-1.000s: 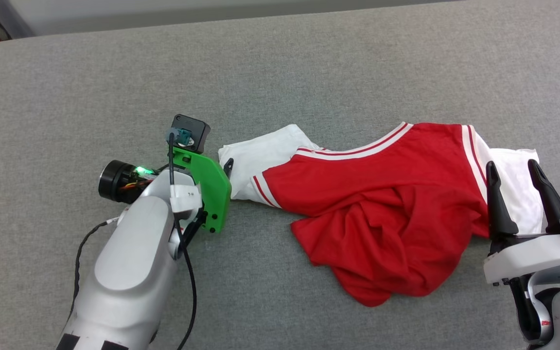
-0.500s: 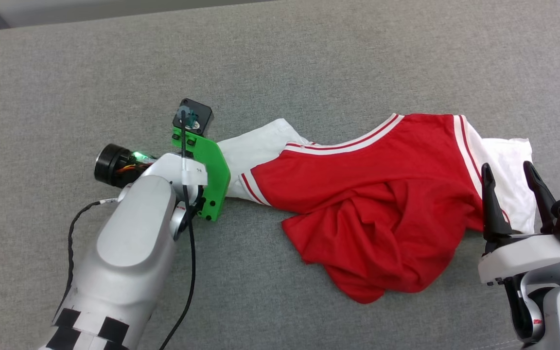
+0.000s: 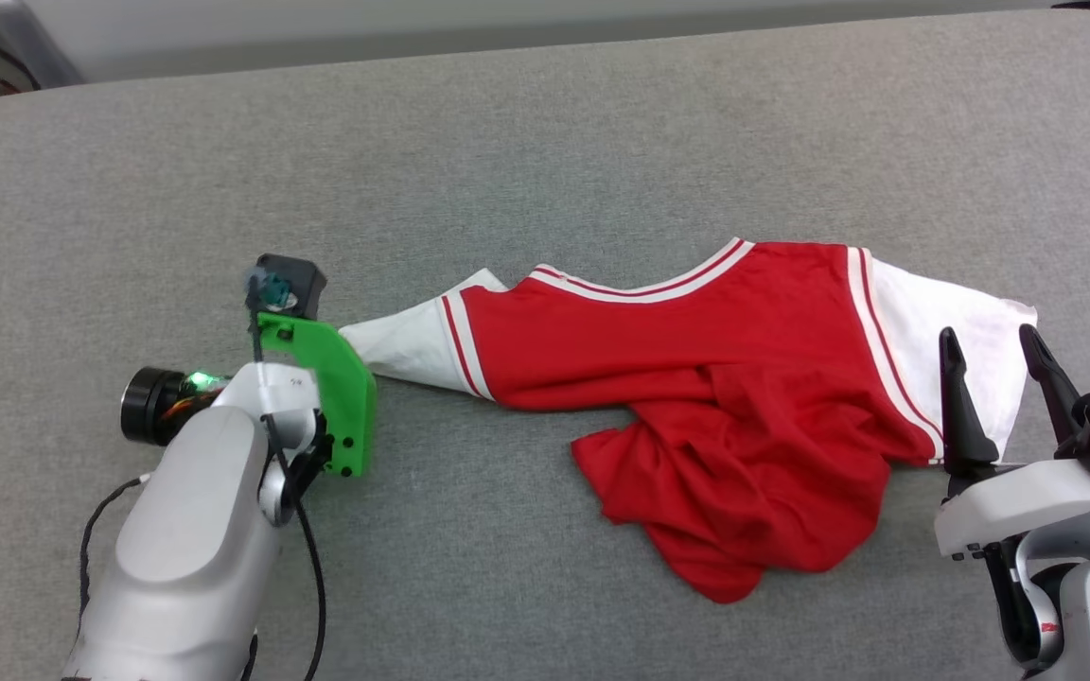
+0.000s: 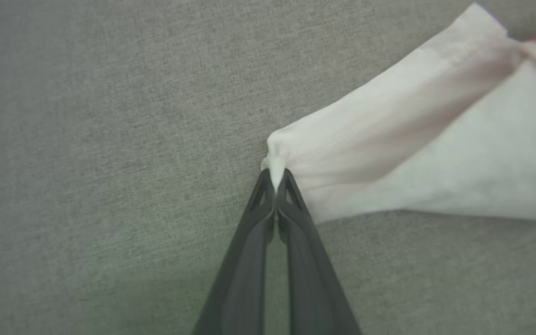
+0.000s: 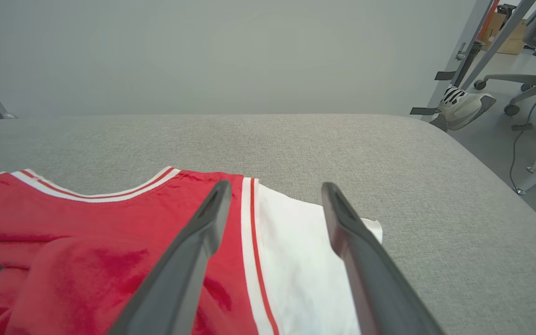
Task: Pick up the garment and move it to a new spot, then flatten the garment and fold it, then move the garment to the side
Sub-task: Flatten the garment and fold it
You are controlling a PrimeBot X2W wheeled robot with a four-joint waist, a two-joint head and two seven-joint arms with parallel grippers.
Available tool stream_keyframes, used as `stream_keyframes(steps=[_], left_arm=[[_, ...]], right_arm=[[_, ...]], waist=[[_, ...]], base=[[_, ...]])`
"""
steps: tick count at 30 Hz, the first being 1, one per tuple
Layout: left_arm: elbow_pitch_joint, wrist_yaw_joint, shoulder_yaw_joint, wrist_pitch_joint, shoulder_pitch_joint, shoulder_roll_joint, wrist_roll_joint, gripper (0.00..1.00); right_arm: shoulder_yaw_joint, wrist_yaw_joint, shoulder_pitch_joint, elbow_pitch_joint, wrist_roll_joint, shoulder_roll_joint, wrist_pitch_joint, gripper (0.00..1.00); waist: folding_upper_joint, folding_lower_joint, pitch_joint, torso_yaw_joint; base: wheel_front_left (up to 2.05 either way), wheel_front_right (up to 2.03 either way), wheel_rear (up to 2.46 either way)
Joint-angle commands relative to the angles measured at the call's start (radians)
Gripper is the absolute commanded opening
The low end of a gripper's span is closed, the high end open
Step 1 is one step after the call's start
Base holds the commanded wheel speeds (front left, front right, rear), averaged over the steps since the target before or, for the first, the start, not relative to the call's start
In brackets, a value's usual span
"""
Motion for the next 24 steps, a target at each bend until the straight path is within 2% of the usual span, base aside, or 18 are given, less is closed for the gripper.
stream_keyframes(steps=[1, 11, 19, 20, 21, 23, 24], left_arm=[[-0.012, 0.013, 0.012, 0.001, 0.043, 0.02, -0.016, 0.0], [-0.241, 0.06, 0.047, 0.043, 0.268, 0.066, -0.063, 0.0], [-0.389, 0.111, 0.063, 0.049, 0.425, 0.06, -0.093, 0.0], [-0.397, 0.116, 0.065, 0.04, 0.43, 0.059, -0.092, 0.35], [-0.401, 0.118, 0.069, 0.026, 0.433, 0.059, -0.092, 0.62], [-0.406, 0.119, 0.073, -0.002, 0.432, 0.055, -0.092, 1.0], [-0.409, 0.12, 0.075, -0.018, 0.429, 0.054, -0.09, 1.0]], right_arm=[[-0.003, -0.001, 0.001, 0.001, -0.002, -0.003, 0.005, 1.0], [-0.009, -0.001, 0.027, 0.006, 0.003, -0.003, 0.025, 1.0], [-0.005, -0.001, 0.045, 0.014, 0.009, 0.001, 0.037, 1.0], [-0.005, -0.001, 0.047, 0.015, 0.01, 0.002, 0.038, 1.0], [-0.005, -0.001, 0.048, 0.017, 0.01, 0.002, 0.039, 1.0], [-0.005, -0.001, 0.049, 0.018, 0.011, 0.002, 0.043, 1.0], [-0.005, -0.001, 0.05, 0.017, 0.012, 0.003, 0.044, 1.0]], waist=[[0.0117, 0.0, -0.032, 0.034], [0.0117, 0.0, -0.097, 0.103], [0.0117, 0.0, -0.123, 0.121], [0.0117, 0.0, -0.125, 0.122], [0.0117, 0.0, -0.128, 0.124], [0.0117, 0.0, -0.134, 0.129], [0.0117, 0.0, -0.137, 0.131]], base=[[0.0, 0.0, 0.0], [0.0, 0.0, 0.0], [0.0, 0.0, 0.0], [0.0, 0.0, 0.0], [0.0, 0.0, 0.0], [0.0, 0.0, 0.0], [0.0, 0.0, 0.0]])
